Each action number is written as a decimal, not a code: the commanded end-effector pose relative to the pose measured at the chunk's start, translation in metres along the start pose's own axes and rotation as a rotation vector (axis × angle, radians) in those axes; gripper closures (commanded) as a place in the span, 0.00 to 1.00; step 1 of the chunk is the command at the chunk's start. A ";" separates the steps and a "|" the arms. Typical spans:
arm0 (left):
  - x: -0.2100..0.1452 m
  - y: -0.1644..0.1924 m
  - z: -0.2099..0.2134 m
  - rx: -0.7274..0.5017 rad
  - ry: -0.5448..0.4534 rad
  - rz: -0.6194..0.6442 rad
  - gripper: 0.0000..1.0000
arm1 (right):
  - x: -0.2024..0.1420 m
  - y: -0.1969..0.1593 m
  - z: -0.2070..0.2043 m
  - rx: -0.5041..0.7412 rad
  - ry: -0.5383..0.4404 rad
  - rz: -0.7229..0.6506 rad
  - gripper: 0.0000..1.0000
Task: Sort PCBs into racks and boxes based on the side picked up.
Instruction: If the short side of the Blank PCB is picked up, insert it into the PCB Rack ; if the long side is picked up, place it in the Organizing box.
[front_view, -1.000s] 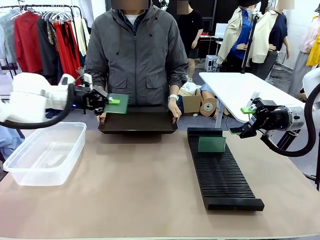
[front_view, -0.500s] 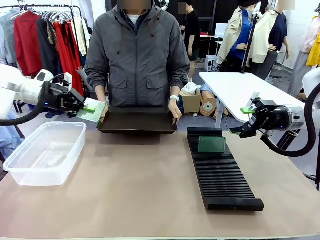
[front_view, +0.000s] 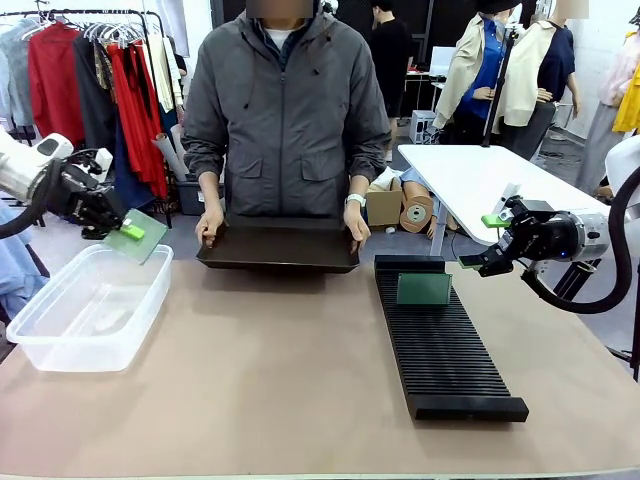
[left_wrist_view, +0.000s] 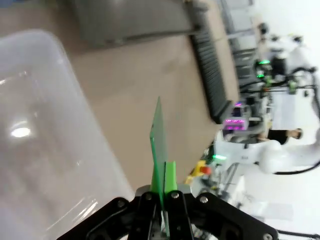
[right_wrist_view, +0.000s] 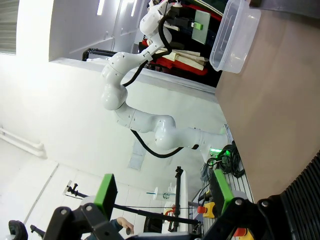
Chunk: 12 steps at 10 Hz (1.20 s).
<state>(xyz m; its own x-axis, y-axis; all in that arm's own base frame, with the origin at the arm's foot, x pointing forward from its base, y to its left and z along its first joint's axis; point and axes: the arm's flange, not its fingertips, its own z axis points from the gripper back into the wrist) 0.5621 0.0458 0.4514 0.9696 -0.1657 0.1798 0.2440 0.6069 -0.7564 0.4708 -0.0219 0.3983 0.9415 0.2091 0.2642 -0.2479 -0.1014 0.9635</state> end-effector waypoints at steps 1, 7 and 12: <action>-0.003 0.008 0.005 0.204 0.026 0.025 1.00 | 0.000 0.002 -0.001 0.001 0.002 -0.002 0.00; -0.009 0.041 -0.020 0.388 0.031 0.025 1.00 | 0.000 0.002 -0.001 0.001 0.002 -0.002 0.00; -0.013 0.068 -0.041 0.335 0.015 0.053 1.00 | 0.000 0.002 -0.001 0.001 0.002 -0.002 0.00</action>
<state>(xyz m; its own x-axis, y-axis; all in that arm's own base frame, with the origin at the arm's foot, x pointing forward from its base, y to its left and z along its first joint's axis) 0.5654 0.0604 0.3768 0.9835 -0.1371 0.1176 0.1782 0.8433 -0.5071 0.4708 -0.0220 0.3983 0.9415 0.2090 0.2643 -0.2479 -0.1015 0.9635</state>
